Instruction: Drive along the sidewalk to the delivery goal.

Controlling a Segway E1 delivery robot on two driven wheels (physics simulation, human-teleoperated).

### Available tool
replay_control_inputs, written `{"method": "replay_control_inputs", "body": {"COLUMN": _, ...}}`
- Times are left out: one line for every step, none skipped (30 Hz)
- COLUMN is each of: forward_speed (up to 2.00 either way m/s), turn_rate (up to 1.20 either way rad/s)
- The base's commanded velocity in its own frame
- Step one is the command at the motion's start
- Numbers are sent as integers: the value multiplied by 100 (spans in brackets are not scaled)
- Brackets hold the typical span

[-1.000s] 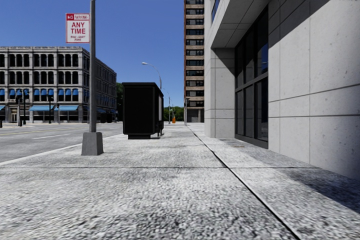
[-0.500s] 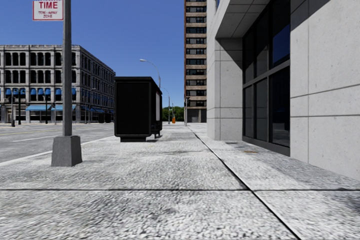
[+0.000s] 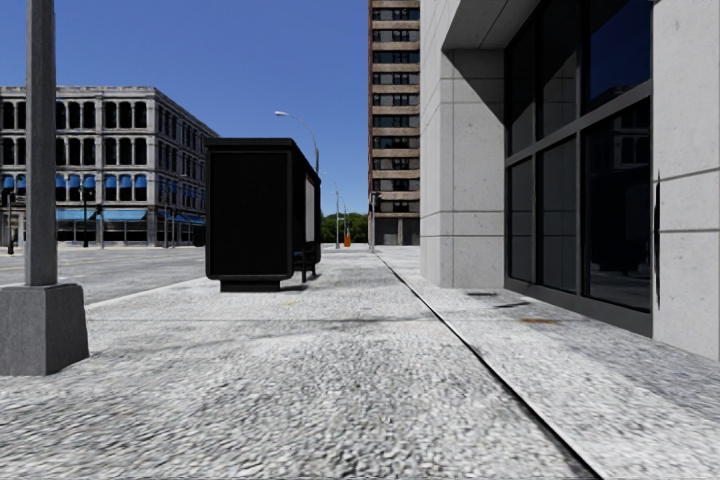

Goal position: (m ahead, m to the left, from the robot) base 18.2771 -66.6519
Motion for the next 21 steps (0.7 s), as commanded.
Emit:
{"method": "replay_control_inputs", "body": {"forward_speed": 200, "turn_rate": 0}}
{"method": "replay_control_inputs", "body": {"forward_speed": 200, "turn_rate": 0}}
{"method": "replay_control_inputs", "body": {"forward_speed": 200, "turn_rate": 0}}
{"method": "replay_control_inputs", "body": {"forward_speed": 200, "turn_rate": 0}}
{"method": "replay_control_inputs", "body": {"forward_speed": 200, "turn_rate": 0}}
{"method": "replay_control_inputs", "body": {"forward_speed": 200, "turn_rate": 0}}
{"method": "replay_control_inputs", "body": {"forward_speed": 200, "turn_rate": 0}}
{"method": "replay_control_inputs", "body": {"forward_speed": 200, "turn_rate": 0}}
{"method": "replay_control_inputs", "body": {"forward_speed": 200, "turn_rate": 0}}
{"method": "replay_control_inputs", "body": {"forward_speed": 200, "turn_rate": 0}}
{"method": "replay_control_inputs", "body": {"forward_speed": 200, "turn_rate": 0}}
{"method": "replay_control_inputs", "body": {"forward_speed": 200, "turn_rate": 0}}
{"method": "replay_control_inputs", "body": {"forward_speed": 200, "turn_rate": 0}}
{"method": "replay_control_inputs", "body": {"forward_speed": 200, "turn_rate": 0}}
{"method": "replay_control_inputs", "body": {"forward_speed": 200, "turn_rate": 0}}
{"method": "replay_control_inputs", "body": {"forward_speed": 200, "turn_rate": 0}}
{"method": "replay_control_inputs", "body": {"forward_speed": 200, "turn_rate": 0}}
{"method": "replay_control_inputs", "body": {"forward_speed": 200, "turn_rate": 0}}
{"method": "replay_control_inputs", "body": {"forward_speed": 200, "turn_rate": 0}}
{"method": "replay_control_inputs", "body": {"forward_speed": 200, "turn_rate": 0}}
{"method": "replay_control_inputs", "body": {"forward_speed": 200, "turn_rate": 0}}
